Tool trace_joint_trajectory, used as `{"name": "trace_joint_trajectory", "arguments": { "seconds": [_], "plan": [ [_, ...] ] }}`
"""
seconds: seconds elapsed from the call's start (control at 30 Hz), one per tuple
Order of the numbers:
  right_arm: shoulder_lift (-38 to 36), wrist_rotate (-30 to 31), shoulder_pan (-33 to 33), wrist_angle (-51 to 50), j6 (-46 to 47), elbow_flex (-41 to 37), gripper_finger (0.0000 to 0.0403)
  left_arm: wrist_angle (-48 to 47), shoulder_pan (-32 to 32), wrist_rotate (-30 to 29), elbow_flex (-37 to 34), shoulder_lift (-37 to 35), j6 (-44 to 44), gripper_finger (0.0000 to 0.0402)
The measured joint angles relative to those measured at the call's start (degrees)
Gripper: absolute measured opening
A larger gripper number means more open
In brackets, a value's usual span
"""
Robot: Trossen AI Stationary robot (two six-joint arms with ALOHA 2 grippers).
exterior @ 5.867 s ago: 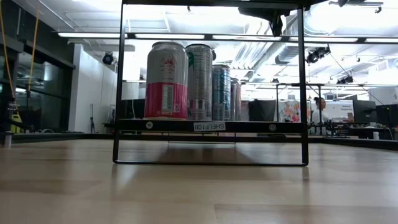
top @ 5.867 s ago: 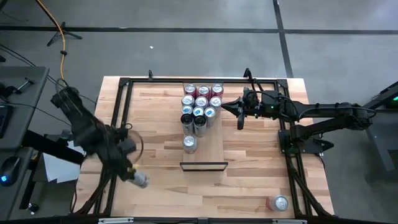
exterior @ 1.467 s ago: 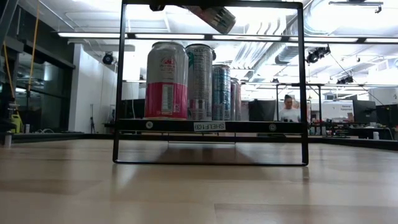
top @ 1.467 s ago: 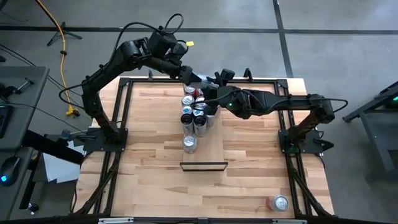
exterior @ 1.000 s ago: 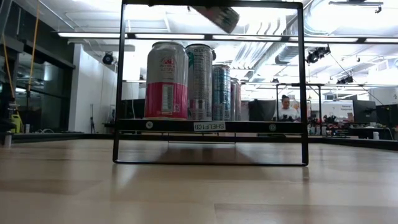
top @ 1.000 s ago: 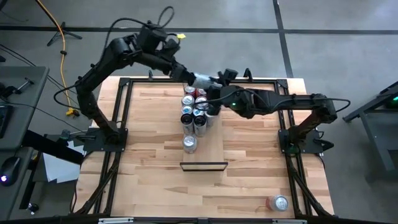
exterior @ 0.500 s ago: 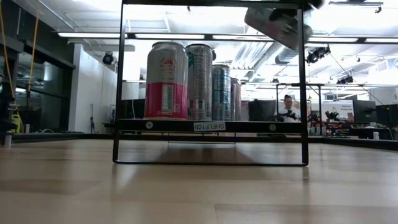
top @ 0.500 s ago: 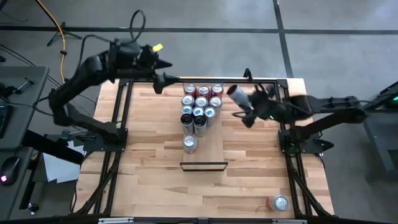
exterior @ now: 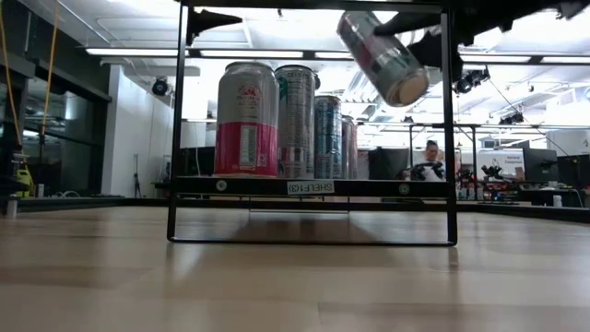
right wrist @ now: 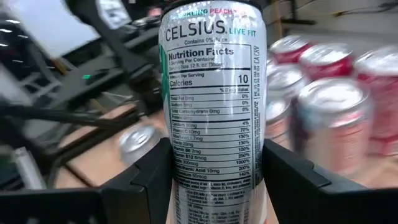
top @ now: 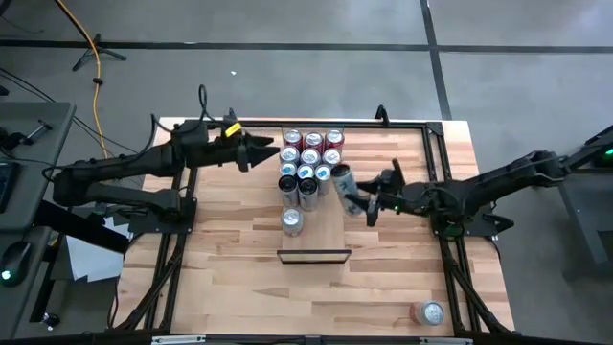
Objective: Place canned beverage on shelf
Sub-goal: Put the white pink soda can on the shelf aligned with the other white pink soda cans
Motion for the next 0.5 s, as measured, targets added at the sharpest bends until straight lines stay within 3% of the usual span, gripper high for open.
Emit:
{"name": "trace_joint_trajectory", "arguments": {
  "seconds": [0.3, 0.5],
  "plan": [
    [9.2, -1.3, -0.2, 20.9, -1.5, -8.2, 0.0204, -1.2, -0.2, 0.4, -1.2, -2.7, -1.8, 0.0344],
    [18.4, -3.4, -0.2, 30.7, -1.6, -8.8, 0.0203, -1.2, -0.2, 0.4, -1.2, -2.3, -2.2, 0.0344]
  ]
}}
